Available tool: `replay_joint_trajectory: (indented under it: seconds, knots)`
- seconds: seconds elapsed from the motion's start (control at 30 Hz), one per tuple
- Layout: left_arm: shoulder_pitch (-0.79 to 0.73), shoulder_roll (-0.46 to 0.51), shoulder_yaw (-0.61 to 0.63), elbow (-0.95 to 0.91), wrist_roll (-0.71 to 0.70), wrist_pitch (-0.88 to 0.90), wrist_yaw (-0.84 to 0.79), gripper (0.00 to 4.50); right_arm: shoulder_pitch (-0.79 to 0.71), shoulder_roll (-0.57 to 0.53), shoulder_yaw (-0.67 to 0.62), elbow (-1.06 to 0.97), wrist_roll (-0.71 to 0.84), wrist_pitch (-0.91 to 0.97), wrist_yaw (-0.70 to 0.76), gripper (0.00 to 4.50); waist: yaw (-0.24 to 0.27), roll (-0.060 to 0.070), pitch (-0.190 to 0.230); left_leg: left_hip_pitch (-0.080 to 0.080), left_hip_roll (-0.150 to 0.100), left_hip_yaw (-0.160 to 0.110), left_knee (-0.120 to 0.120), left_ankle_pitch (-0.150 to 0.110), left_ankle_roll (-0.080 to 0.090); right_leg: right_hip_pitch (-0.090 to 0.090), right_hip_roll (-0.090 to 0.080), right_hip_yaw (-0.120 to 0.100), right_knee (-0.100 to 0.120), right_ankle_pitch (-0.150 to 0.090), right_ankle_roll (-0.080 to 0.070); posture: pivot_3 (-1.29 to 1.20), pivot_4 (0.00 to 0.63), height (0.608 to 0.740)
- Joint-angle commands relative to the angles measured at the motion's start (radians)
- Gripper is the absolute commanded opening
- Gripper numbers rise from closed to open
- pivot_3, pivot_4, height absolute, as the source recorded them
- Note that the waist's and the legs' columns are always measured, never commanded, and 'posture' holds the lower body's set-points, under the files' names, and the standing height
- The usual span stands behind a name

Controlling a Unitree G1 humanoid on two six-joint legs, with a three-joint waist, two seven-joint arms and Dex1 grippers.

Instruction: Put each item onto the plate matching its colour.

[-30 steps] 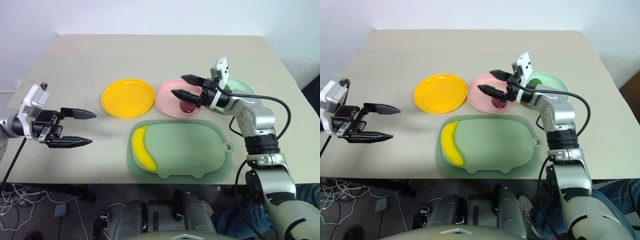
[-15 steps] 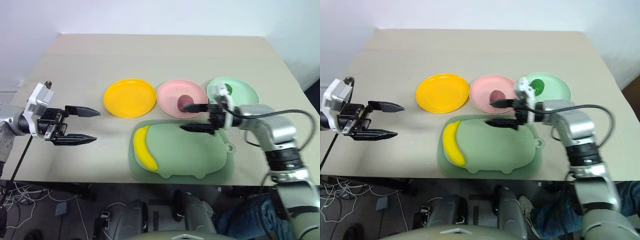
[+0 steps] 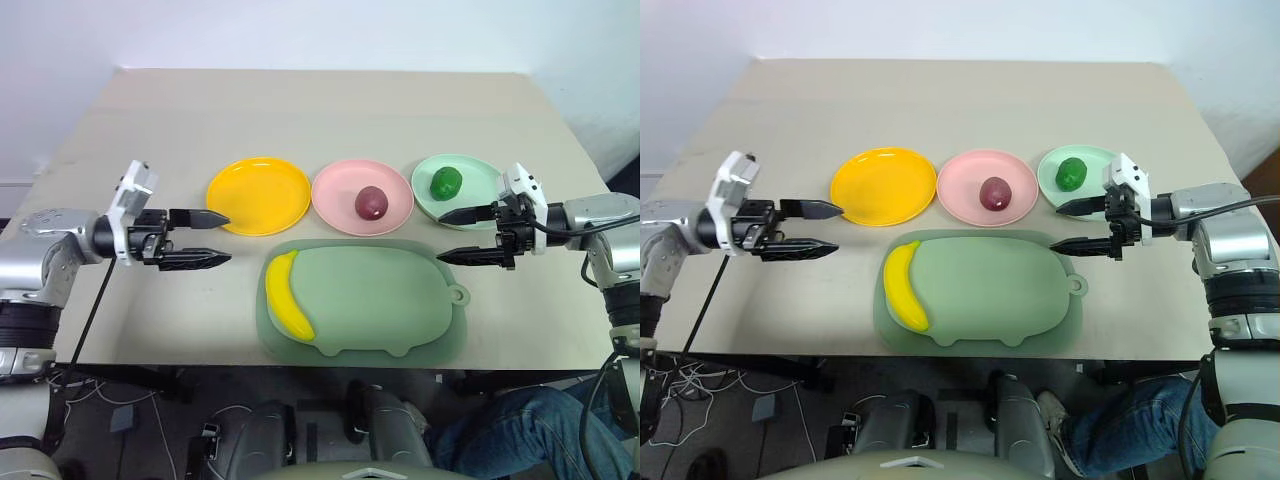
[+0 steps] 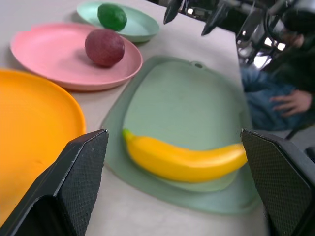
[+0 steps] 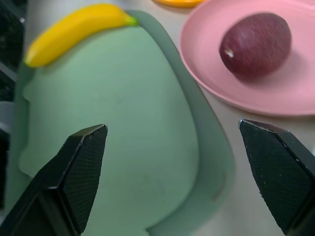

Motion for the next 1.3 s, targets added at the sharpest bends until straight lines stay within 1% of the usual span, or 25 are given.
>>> replay_joint_trajectory:
  seconds: [0.03,0.07,0.13,0.2,0.27,0.37,0.47,0.6,0.63,0.67,0.73,0.83,0.87,0.93,1.0,1.07,1.13,1.23,1.27,1.3]
  knots:
    - [-0.042,-0.026,-0.020,-0.091,-0.007,0.139,0.062,4.50,-0.040,-0.018,-0.029,0.017,-0.012,-0.030,0.008,4.49,-0.002,0.000,0.000,0.000,0.000,0.000,0.000,0.000,0.000,0.000,0.000,0.000,0.000,0.000,0.000,0.00,0.150,0.740]
    - [-0.057,-0.034,-0.025,-0.102,-0.017,0.199,0.079,4.50,-0.042,-0.016,-0.030,0.020,-0.013,-0.035,0.011,4.49,-0.003,0.000,0.000,0.000,0.000,0.000,0.000,0.001,-0.001,0.000,0.000,0.000,0.000,0.000,0.000,0.00,0.150,0.740]
    - [-0.070,-0.050,-0.067,-0.153,0.025,0.240,0.125,4.50,-0.053,-0.005,-0.033,0.025,-0.014,-0.037,0.004,4.49,-0.005,0.000,0.000,0.000,0.000,0.000,0.000,0.001,-0.001,0.000,0.000,0.000,0.000,0.000,0.000,0.00,0.150,0.740]
    - [-0.087,-0.060,-0.087,-0.175,0.023,0.324,0.156,4.50,-0.063,0.006,-0.036,0.027,-0.009,-0.031,-0.002,4.49,-0.005,0.000,0.000,0.000,0.000,0.000,0.000,0.001,-0.002,0.000,0.000,0.000,0.000,0.000,0.000,0.00,0.150,0.740]
    - [-0.095,-0.065,-0.094,-0.207,0.020,0.355,0.166,4.50,-0.068,0.013,-0.032,0.034,-0.016,-0.042,-0.007,4.49,-0.006,0.000,0.000,0.000,0.000,0.000,0.000,0.001,-0.002,0.000,0.000,0.001,0.000,0.000,0.000,0.00,0.150,0.740]
    - [-0.063,-0.044,-0.152,-0.288,0.150,0.226,0.197,4.50,-0.083,0.025,-0.032,0.057,-0.022,-0.052,-0.019,4.49,-0.006,0.000,0.000,0.000,0.000,-0.001,0.000,0.001,-0.002,0.000,0.001,0.000,0.000,0.000,0.000,0.00,0.150,0.740]
    - [-0.056,-0.038,-0.126,-0.339,0.141,0.207,0.184,4.50,-0.090,0.030,-0.035,0.066,-0.026,-0.053,-0.028,4.49,-0.006,0.000,0.000,0.000,0.000,-0.001,0.000,0.001,-0.002,0.000,0.001,0.001,0.000,0.000,0.000,0.00,0.150,0.740]
    - [-0.025,-0.044,-0.142,-0.377,0.239,0.087,0.239,4.50,-0.088,0.039,-0.039,0.069,-0.030,-0.055,-0.039,4.49,-0.004,0.000,0.000,0.000,0.000,0.000,0.000,0.001,-0.002,0.000,0.000,0.001,0.000,0.000,0.000,0.00,0.150,0.740]
    - [-0.020,-0.060,-0.135,-0.386,0.252,0.067,0.266,4.50,-0.085,0.042,-0.039,0.069,-0.032,-0.059,-0.042,4.49,-0.004,0.000,0.000,0.000,0.000,0.000,0.000,0.001,-0.002,0.000,0.000,0.001,0.000,0.000,0.000,0.00,0.150,0.740]
    - [-0.016,-0.074,-0.127,-0.392,0.254,0.055,0.283,4.50,-0.083,0.045,-0.037,0.070,-0.034,-0.062,-0.045,4.49,-0.003,0.000,0.000,0.000,0.000,0.000,0.000,0.001,-0.002,0.000,0.000,0.001,0.000,0.000,0.000,0.00,0.150,0.740]
    - [-0.006,-0.079,-0.120,-0.412,0.237,0.050,0.267,4.50,-0.081,0.050,-0.034,0.073,-0.039,-0.067,-0.052,4.49,-0.003,0.000,0.000,0.000,0.000,0.000,0.000,0.001,-0.002,0.000,0.000,0.001,0.000,0.000,0.000,0.00,0.150,0.740]
    - [0.003,-0.093,-0.091,-0.413,0.241,-0.011,0.279,4.50,-0.082,0.054,-0.033,0.073,-0.039,-0.062,-0.050,4.49,-0.004,0.000,0.000,0.000,0.000,0.000,0.000,0.001,-0.002,0.000,0.000,0.001,0.000,0.000,0.000,0.00,0.150,0.740]
    - [-0.005,-0.083,-0.086,-0.394,0.218,0.005,0.246,4.50,-0.086,0.056,-0.033,0.078,-0.042,-0.066,-0.054,4.49,-0.004,0.000,0.000,0.000,0.000,0.000,0.000,0.001,-0.002,0.000,0.000,0.001,0.000,0.000,0.000,0.00,0.150,0.740]
    - [-0.012,-0.073,-0.075,-0.360,0.229,-0.023,0.230,4.50,-0.090,0.058,-0.035,0.083,-0.045,-0.071,-0.057,4.49,-0.004,0.000,0.000,0.000,0.000,0.000,0.000,0.001,-0.002,0.000,0.000,0.001,0.000,0.000,0.000,0.00,0.150,0.740]
    - [-0.024,-0.057,-0.075,-0.340,0.178,0.045,0.163,4.50,-0.096,0.060,-0.036,0.092,-0.050,-0.080,-0.064,4.49,-0.005,0.000,0.000,0.000,0.000,0.000,0.000,0.001,-0.002,0.000,0.000,0.001,0.000,0.000,0.000,0.00,0.150,0.740]
    - [-0.022,-0.061,-0.060,-0.337,0.167,0.027,0.146,4.50,-0.101,0.060,-0.037,0.095,-0.048,-0.075,-0.063,4.49,-0.005,0.000,0.000,0.000,0.000,0.000,0.000,0.001,-0.002,0.000,0.000,0.001,0.000,0.000,0.000,0.00,0.150,0.740]
    - [-0.028,-0.046,-0.061,-0.325,0.136,0.072,0.105,4.50,-0.099,0.058,-0.035,0.093,-0.049,-0.072,-0.059,4.49,-0.004,0.000,0.000,0.000,0.000,0.000,0.000,0.001,-0.002,0.000,0.000,0.001,0.000,0.000,0.000,0.00,0.150,0.740]
    - [-0.040,-0.046,-0.055,-0.290,0.129,0.085,0.079,4.50,-0.099,0.059,-0.037,0.095,-0.049,-0.072,-0.063,4.49,-0.005,0.000,0.000,0.000,0.000,0.000,0.000,0.001,-0.002,0.000,0.000,0.001,0.000,0.000,0.000,0.00,0.150,0.740]
    - [-0.046,-0.053,-0.052,-0.279,0.147,0.050,0.086,4.50,-0.099,0.060,-0.036,0.094,-0.051,-0.074,-0.065,4.49,-0.004,0.000,0.000,0.000,0.000,0.000,0.000,0.001,-0.002,0.000,0.000,0.001,0.000,0.000,0.000,0.00,0.150,0.740]
    - [-0.041,-0.081,-0.028,-0.266,0.180,-0.034,0.135,4.50,-0.098,0.061,-0.036,0.093,-0.051,-0.072,-0.066,4.49,-0.004,0.000,0.000,0.000,0.000,0.000,0.000,0.001,-0.002,0.000,0.000,0.001,0.000,0.000,0.000,0.00,0.150,0.740]
